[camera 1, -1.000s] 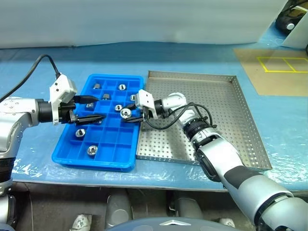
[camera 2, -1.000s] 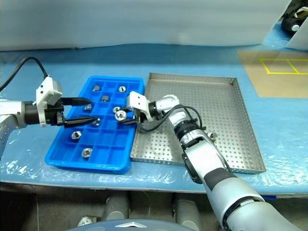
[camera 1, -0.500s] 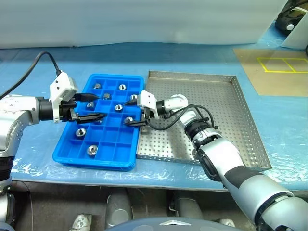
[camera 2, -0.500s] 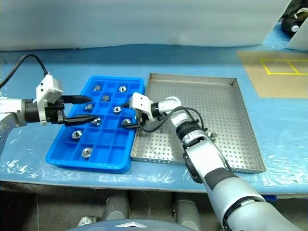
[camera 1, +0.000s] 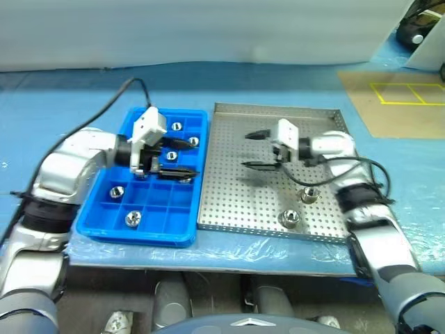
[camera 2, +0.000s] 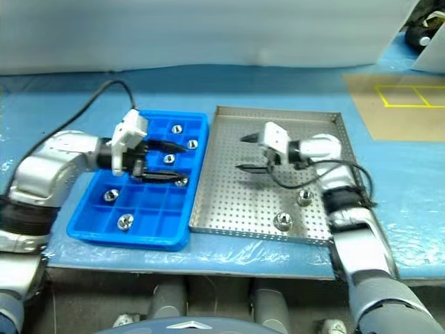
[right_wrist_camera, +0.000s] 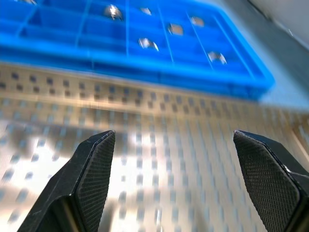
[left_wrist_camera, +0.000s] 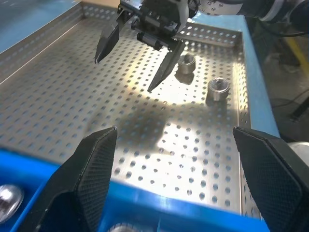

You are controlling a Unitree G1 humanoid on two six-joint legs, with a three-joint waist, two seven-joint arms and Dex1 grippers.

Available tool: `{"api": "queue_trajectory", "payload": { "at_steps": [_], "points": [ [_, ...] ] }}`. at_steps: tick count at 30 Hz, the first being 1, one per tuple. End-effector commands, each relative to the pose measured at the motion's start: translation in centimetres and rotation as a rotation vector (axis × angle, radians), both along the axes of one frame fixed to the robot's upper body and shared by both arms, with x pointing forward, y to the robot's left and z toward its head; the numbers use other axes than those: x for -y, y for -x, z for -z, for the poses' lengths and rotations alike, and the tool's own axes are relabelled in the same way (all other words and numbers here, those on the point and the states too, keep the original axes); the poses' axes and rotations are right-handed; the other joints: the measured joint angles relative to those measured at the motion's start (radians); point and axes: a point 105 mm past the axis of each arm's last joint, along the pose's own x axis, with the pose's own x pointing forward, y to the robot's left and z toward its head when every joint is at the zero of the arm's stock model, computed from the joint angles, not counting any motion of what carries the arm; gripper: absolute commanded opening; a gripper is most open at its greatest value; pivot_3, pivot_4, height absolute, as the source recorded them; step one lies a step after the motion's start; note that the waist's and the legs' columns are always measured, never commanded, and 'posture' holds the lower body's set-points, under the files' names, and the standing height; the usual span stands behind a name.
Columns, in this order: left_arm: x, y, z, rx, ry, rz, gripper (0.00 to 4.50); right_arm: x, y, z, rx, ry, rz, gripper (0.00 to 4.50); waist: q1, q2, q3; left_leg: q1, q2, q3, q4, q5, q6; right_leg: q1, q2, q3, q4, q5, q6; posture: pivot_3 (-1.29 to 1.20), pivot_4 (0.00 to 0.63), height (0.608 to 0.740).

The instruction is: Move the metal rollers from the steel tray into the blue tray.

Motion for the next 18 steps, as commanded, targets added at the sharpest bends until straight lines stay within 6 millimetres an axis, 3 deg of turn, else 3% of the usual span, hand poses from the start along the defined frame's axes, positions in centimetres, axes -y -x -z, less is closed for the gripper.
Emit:
{"api": "queue_trajectory", "payload": {
  "at_steps": [1,3,8,13,18],
  "points": [
    [1.9,-0.2,-0.7,0.036,0.011,0.099,4.08,3.9,1.3,-1.0,0.027,-0.019,0.14,4.02,-0.011,0.0,0.0,0.0,0.0,0.0,0.0,0.0,0.0,0.0,0.0,0.001,0.0,0.0,0.0,-0.18,0.15,0.74],
    [2.6,-0.3,-0.6,0.029,0.016,0.143,4.08,5.6,2.2,-0.5,0.012,-0.018,0.213,4.02,-0.02,0.0,0.0,0.001,-0.001,0.0,0.0,0.0,0.0,0.001,0.0,0.001,-0.001,0.0,0.001,-0.22,0.15,0.74],
    [3.5,-0.5,-0.2,0.015,0.012,0.201,4.08,7.4,4.3,1.0,-0.05,-0.025,0.314,4.02,-0.064,0.0,0.0,0.002,-0.004,0.004,0.0,-0.001,0.002,0.002,0.001,0.011,-0.002,0.001,0.004,-0.28,0.15,0.74],
    [3.8,-0.8,-0.2,0.016,0.011,0.222,4.08,7.8,5.2,2.9,-0.1,-0.031,0.365,4.02,-0.088,0.0,0.0,0.004,-0.006,0.005,0.001,-0.004,0.006,0.002,0.003,0.015,-0.002,0.003,0.007,-0.31,0.15,0.74],
    [3.7,-0.8,-0.1,0.015,0.003,0.226,4.08,7.7,4.7,4.0,-0.122,-0.047,0.39,4.02,-0.1,0.0,0.0,0.003,-0.009,0.005,0.004,-0.006,0.01,0.003,0.001,0.017,-0.003,0.003,0.008,-0.3,0.15,0.74]
  ]
}}
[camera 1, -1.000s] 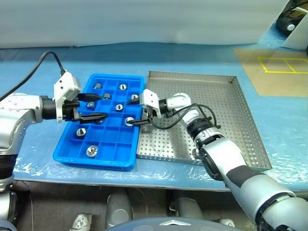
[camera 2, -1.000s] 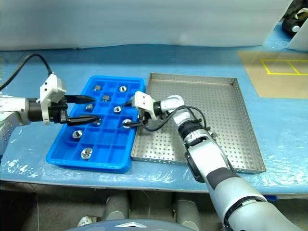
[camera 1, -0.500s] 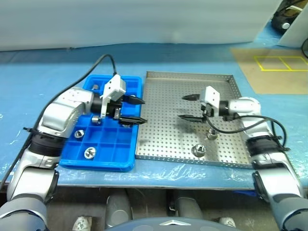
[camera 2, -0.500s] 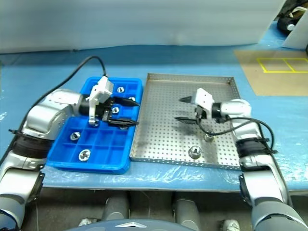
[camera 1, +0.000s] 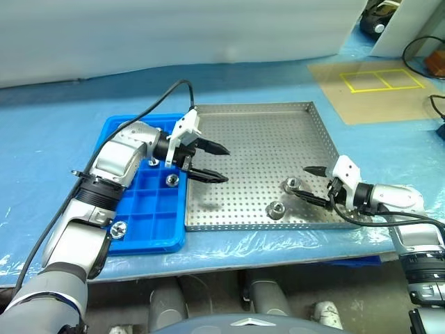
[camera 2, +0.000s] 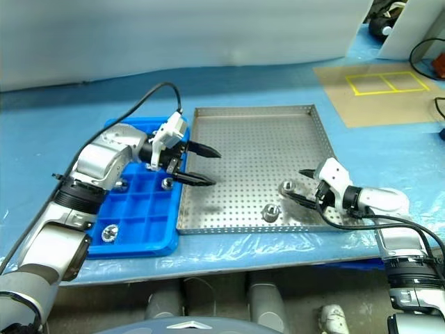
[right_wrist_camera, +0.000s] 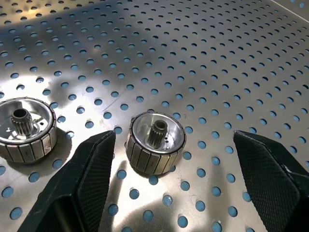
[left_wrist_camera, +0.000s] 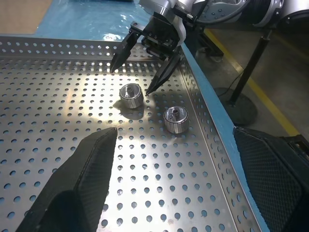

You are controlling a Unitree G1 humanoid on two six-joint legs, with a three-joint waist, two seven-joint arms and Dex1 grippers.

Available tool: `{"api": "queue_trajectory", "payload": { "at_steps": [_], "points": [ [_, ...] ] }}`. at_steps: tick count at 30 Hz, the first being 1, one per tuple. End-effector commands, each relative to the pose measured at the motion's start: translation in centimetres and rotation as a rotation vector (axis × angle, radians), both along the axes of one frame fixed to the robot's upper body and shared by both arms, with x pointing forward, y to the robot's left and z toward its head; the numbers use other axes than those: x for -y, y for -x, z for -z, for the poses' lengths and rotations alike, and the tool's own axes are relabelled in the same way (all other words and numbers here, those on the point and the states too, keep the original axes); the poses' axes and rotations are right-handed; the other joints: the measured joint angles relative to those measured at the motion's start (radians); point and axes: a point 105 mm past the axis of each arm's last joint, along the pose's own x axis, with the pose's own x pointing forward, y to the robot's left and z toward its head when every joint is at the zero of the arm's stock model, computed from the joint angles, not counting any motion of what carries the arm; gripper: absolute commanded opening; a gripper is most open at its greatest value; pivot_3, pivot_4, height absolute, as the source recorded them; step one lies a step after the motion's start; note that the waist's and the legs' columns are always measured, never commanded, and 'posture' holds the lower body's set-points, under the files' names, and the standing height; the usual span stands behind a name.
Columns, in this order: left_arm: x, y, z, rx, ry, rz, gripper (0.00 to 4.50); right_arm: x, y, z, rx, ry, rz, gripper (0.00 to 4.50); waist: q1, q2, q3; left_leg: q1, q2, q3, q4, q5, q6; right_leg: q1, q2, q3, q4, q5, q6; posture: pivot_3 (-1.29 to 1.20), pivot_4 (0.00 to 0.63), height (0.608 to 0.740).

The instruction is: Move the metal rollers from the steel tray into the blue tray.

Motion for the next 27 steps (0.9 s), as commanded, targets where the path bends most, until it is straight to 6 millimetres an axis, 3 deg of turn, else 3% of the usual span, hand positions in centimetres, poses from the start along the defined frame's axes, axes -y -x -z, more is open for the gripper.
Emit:
{"api": "queue_trajectory", "payload": {
  "at_steps": [1,9,14,17,20,22,23,24,27],
  "points": [
    [0.1,0.1,-1.0,0.049,-0.002,0.022,4.08,-0.2,-0.5,0.0,0.017,-0.018,0.006,4.02,0.0,0.0,0.0,0.0,-0.001,0.0,0.0,0.0,0.001,0.0,0.0,0.0,0.0,0.0,0.0,-0.3,0.15,0.74],
    [-0.8,0.2,-0.8,0.052,-0.023,-0.013,4.08,-0.2,-1.1,3.3,-0.07,-0.025,0.023,4.02,0.0,0.0,0.0,0.0,-0.001,0.0,0.0,-0.002,0.003,0.001,-0.001,0.0,-0.005,0.0,0.0,-0.26,0.15,0.74],
    [-1.0,0.2,-0.7,0.053,-0.027,-0.023,4.08,-0.4,-1.5,3.9,-0.07,-0.023,0.02,4.02,0.001,0.0,0.0,0.004,-0.001,0.0,0.0,-0.003,0.004,0.005,-0.001,-0.001,-0.006,0.0,0.0,-0.25,0.15,0.74],
    [-1.0,0.3,-0.7,0.052,-0.027,-0.027,4.08,-0.5,-1.8,3.7,-0.054,-0.022,0.015,3.44,0.001,0.0,0.0,0.008,-0.001,0.0,0.0,-0.003,0.004,0.01,-0.002,-0.001,-0.008,0.0,0.0,-0.25,0.15,0.74],
    [-1.1,0.3,-0.6,0.052,-0.027,-0.032,4.08,-0.4,-2.0,3.4,-0.038,-0.001,0.013,2.49,0.001,0.0,0.0,0.01,-0.001,0.0,-0.001,-0.003,0.005,0.014,-0.002,-0.001,-0.01,0.0,0.0,-0.25,0.15,0.74],
    [-1.3,0.1,-0.7,0.051,-0.024,-0.042,4.08,-0.5,-2.0,3.1,-0.04,-0.018,-0.004,2.49,0.001,0.0,0.0,0.01,-0.003,0.0,-0.001,-0.003,0.005,0.014,-0.003,0.0,-0.01,0.0,0.0,-0.24,0.15,0.74],
    [-1.4,0.1,-0.7,0.052,-0.025,-0.046,4.08,-0.5,-2.0,3.0,-0.039,-0.019,-0.005,1.96,0.001,0.0,0.0,0.01,-0.003,0.0,-0.001,-0.003,0.006,0.014,-0.003,-0.001,-0.01,0.0,0.0,-0.24,0.15,0.74],
    [-1.5,0.1,-0.6,0.052,-0.025,-0.048,4.08,-0.5,-2.1,3.0,-0.038,-0.015,-0.003,1.8,0.001,0.0,0.0,0.01,-0.003,0.0,-0.001,-0.004,0.006,0.014,-0.003,-0.001,-0.011,0.0,0.0,-0.24,0.15,0.74],
    [-2.0,0.0,-0.6,0.054,-0.03,-0.066,4.08,-1.0,-2.4,2.8,-0.014,0.017,-0.021,1.7,0.001,0.0,0.0,0.01,-0.003,0.0,-0.001,-0.004,0.007,0.014,-0.003,-0.001,-0.011,0.0,0.0,-0.23,0.15,0.74]
  ]
}}
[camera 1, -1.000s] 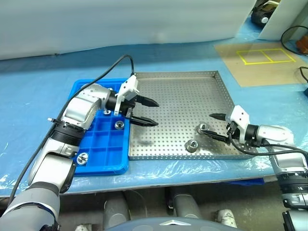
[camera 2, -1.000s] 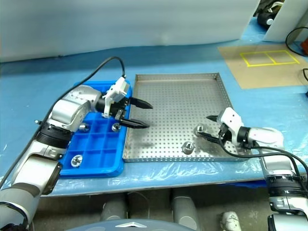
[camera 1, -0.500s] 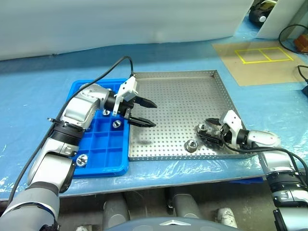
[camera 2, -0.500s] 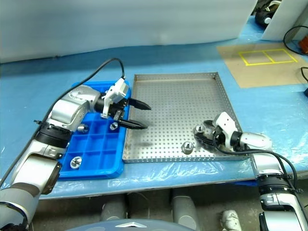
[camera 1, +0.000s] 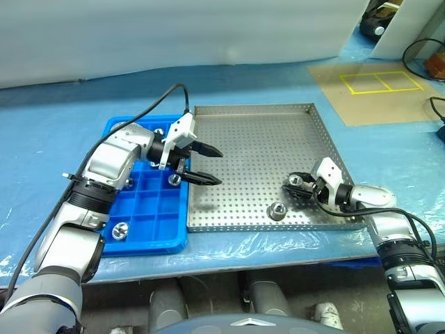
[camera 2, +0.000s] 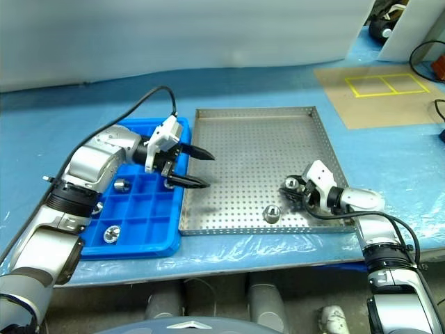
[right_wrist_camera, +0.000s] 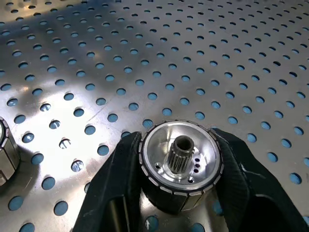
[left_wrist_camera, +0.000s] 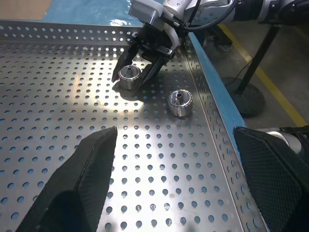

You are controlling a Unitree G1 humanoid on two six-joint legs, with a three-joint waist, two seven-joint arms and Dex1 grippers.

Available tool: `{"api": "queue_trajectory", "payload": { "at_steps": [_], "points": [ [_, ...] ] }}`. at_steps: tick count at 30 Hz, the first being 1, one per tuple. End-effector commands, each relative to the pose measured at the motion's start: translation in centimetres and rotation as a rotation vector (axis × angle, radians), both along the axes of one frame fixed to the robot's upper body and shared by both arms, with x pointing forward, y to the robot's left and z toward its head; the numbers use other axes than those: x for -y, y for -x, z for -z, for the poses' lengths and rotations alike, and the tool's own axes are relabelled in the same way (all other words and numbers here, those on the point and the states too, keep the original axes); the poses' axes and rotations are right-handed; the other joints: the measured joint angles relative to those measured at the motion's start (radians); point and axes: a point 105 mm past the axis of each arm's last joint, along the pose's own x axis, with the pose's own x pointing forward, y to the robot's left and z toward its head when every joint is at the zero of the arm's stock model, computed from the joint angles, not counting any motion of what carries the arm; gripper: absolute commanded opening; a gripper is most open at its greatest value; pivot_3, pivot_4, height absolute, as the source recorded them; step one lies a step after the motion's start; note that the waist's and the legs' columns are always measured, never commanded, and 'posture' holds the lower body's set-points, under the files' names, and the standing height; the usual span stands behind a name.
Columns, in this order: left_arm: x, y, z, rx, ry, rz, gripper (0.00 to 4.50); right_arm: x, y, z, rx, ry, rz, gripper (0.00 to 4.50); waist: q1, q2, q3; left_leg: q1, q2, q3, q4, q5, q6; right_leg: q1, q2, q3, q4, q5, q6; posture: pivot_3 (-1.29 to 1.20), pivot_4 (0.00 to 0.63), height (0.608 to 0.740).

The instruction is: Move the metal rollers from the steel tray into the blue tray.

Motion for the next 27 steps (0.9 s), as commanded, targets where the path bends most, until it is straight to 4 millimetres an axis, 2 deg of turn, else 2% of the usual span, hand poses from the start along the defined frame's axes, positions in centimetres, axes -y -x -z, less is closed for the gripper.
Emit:
{"api": "queue_trajectory", "payload": {
  "at_steps": [1,4,5,9,10,13,16,18,21,23,27],
  "points": [
    [-1.1,-0.1,-1.0,0.041,0.018,-0.034,4.08,-0.6,-0.6,-0.7,0.035,0.045,-0.028,1.7,-0.002,0.0,0.0,-0.001,0.0,0.0,0.0,0.0,0.0,0.0,0.0,0.0,0.0,0.0,0.0,-0.22,0.15,0.74],
    [-1.8,-0.2,-1.3,0.047,0.021,-0.061,4.08,-2.0,-1.1,-1.8,0.074,0.034,-0.071,1.7,-0.002,0.0,0.0,-0.001,0.0,0.0,-0.002,0.0,0.0,-0.001,0.0,0.0,0.0,0.0,0.0,-0.2,0.15,0.74],
    [-2.3,-0.3,-1.4,0.051,0.018,-0.081,4.08,-3.0,-1.5,-2.7,0.098,0.022,-0.102,1.7,-0.002,0.0,0.0,-0.001,0.0,0.0,-0.003,0.0,-0.001,-0.001,0.0,-0.001,0.0,0.0,0.0,-0.18,0.15,0.74],
    [-5.5,-0.5,-1.9,0.07,-0.002,-0.193,4.08,-8.5,-2.3,-6.4,0.189,-0.017,-0.297,1.7,-0.006,0.0,0.0,-0.002,0.001,0.0,-0.006,0.002,-0.003,-0.004,0.001,0.0,0.001,0.0,0.0,-0.12,0.15,0.74],
    [-5.9,-0.5,-2.0,0.073,-0.002,-0.21,4.08,-9.2,-2.4,-6.8,0.198,-0.025,-0.322,1.7,-0.002,0.001,0.0,-0.001,0.001,0.0,-0.008,0.002,-0.004,-0.006,0.001,0.0,0.001,0.0,0.0,-0.1,0.15,0.74],
    [-8.4,-0.3,-2.7,0.098,-0.018,-0.314,4.08,-14.1,-2.3,-8.9,0.247,-0.066,-0.487,1.7,0.006,0.001,0.0,-0.002,0.005,0.0,-0.011,0.004,-0.007,-0.01,0.002,-0.003,0.001,0.0,0.0,-0.02,0.15,0.74],
    [-10.5,0.0,-3.4,0.123,-0.028,-0.413,4.08,-18.3,-1.6,-10.2,0.263,-0.109,-0.629,1.7,0.025,0.001,0.0,-0.006,0.006,-0.001,-0.013,0.006,-0.01,-0.015,0.003,-0.006,0.002,0.0,-0.001,0.04,0.15,0.74],
    [-11.2,0.4,-3.7,0.13,-0.035,-0.45,4.08,-20.0,-1.1,-10.5,0.263,-0.13,-0.695,1.7,0.039,0.001,0.0,-0.008,0.007,-0.001,-0.014,0.006,-0.01,-0.016,0.003,-0.007,0.002,-0.001,-0.002,0.09,0.15,0.74],
    [-12.5,2.0,-3.4,0.12,-0.055,-0.51,4.08,-23.5,0.8,-10.1,0.247,-0.144,-0.857,1.7,0.062,0.001,0.0,-0.011,0.008,-0.002,-0.014,0.006,-0.01,-0.017,0.002,-0.013,0.001,-0.002,-0.003,0.14,0.15,0.74],
    [-12.8,2.8,-3.4,0.113,-0.059,-0.535,4.08,-24.7,1.6,-9.8,0.243,-0.138,-0.926,1.7,0.079,0.001,0.0,-0.013,0.008,-0.003,-0.014,0.006,-0.01,-0.017,0.001,-0.021,0.001,-0.003,-0.005,0.19,0.15,0.74],
    [-13.1,4.0,-3.1,0.1,-0.058,-0.588,4.08,-27.9,3.3,-9.0,0.216,-0.167,-1.035,1.7,0.109,0.001,0.001,-0.015,0.01,-0.005,-0.014,0.006,-0.01,-0.017,0.001,-0.022,0.002,-0.003,-0.006,0.25,0.15,0.74]
  ]
}}
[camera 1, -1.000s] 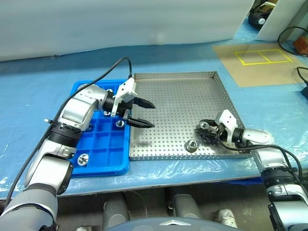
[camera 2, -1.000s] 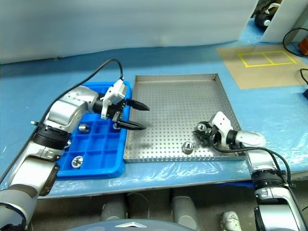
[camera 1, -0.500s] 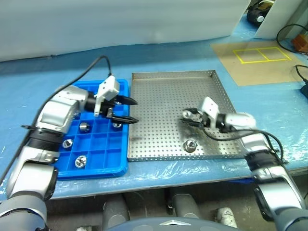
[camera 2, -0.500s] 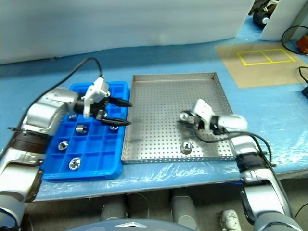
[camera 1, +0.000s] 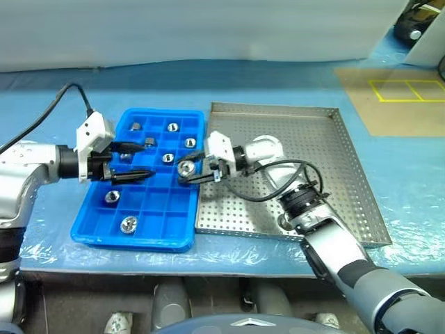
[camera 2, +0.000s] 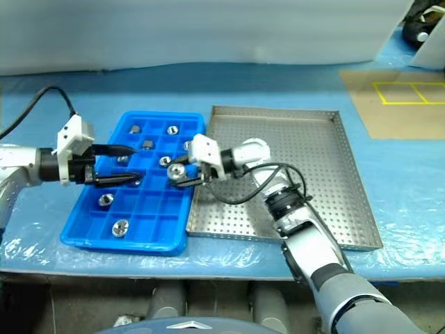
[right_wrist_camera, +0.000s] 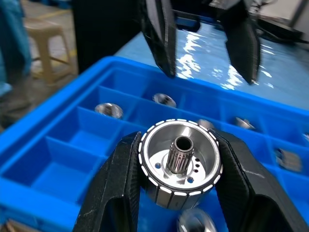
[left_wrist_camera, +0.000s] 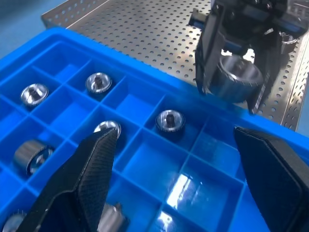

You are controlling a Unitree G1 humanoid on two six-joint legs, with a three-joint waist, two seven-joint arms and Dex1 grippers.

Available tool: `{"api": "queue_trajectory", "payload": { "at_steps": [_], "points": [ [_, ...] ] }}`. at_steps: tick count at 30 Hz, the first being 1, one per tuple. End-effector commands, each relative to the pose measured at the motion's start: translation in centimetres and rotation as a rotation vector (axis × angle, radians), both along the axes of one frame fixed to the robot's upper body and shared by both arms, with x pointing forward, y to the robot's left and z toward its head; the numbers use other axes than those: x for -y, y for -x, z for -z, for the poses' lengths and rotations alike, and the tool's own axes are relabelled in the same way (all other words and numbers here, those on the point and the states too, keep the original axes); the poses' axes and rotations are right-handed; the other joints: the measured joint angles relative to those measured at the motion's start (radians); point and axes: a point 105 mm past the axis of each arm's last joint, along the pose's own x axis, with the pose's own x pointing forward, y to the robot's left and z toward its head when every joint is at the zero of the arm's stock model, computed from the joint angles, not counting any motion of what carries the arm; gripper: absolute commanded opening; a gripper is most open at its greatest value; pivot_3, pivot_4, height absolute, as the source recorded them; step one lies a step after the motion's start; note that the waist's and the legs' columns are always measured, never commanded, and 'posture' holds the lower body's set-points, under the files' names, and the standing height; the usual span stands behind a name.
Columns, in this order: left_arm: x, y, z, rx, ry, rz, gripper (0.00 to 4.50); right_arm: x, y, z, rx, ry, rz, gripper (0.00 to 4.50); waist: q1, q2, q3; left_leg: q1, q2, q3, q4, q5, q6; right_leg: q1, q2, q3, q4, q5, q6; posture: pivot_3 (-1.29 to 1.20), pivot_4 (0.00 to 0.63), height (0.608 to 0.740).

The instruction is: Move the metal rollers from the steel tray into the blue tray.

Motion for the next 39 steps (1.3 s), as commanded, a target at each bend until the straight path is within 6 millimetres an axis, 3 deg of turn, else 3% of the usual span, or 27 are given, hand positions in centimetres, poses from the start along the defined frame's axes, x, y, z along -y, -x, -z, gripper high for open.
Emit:
{"api": "queue_trajectory", "payload": {
  "at_steps": [1,9,16,22,32,37,39],
  "points": [
    [0.1,1.2,-1.6,0.058,0.004,-0.023,4.08,-2.4,1.4,-0.3,0.043,-0.012,-0.104,1.7,0.01,0.0,0.0,0.0,0.0,0.0,0.0,0.0,0.0,0.0,0.0,0.0,0.0,0.0,0.0,0.27,0.15,0.74],
    [-0.2,3.5,-0.3,0.004,-0.022,-0.045,4.08,-4.8,2.2,1.3,0.012,-0.004,-0.146,1.7,0.02,0.0,0.0,0.001,0.002,-0.001,0.001,0.002,-0.003,0.001,-0.001,0.0,0.004,0.0,0.0,0.32,0.15,0.74],
    [-2.4,5.6,-0.8,0.008,-0.009,-0.097,4.08,-4.5,0.3,2.0,0.039,0.037,-0.075,1.7,0.031,0.0,0.0,0.001,0.003,-0.001,0.0,0.002,-0.004,0.0,0.0,0.0,0.006,-0.001,-0.001,0.34,0.15,0.74],
    [-4.1,8.0,-0.9,-0.037,-0.024,-0.131,4.08,-4.4,-0.1,2.1,0.048,0.039,-0.065,1.7,0.035,0.0,0.0,0.0,0.003,-0.001,0.0,0.002,-0.004,0.0,0.0,0.0,0.004,-0.002,-0.002,0.37,0.15,0.74],
    [-0.5,9.9,0.5,-0.105,0.018,0.036,4.08,-4.6,0.1,2.8,0.058,0.048,-0.071,1.7,0.055,0.0,0.0,0.0,0.004,-0.002,0.0,0.002,-0.003,0.0,0.001,0.0,0.006,-0.002,-0.002,0.39,0.15,0.74],
    [-0.5,9.7,0.8,-0.105,0.016,0.027,4.08,-4.6,-0.6,3.0,0.083,0.043,-0.014,1.7,0.058,0.0,0.0,0.0,0.005,-0.001,0.0,0.002,-0.003,-0.001,0.001,0.0,0.006,-0.002,-0.002,0.38,0.15,0.74],
    [-0.6,9.5,0.7,-0.103,0.015,0.021,4.08,-4.3,-0.7,2.9,0.082,0.042,-0.013,2.45,0.059,0.0,0.0,0.0,0.004,-0.001,0.0,0.002,-0.003,-0.001,0.001,0.0,0.006,-0.002,-0.002,0.37,0.15,0.74]
  ]
}}
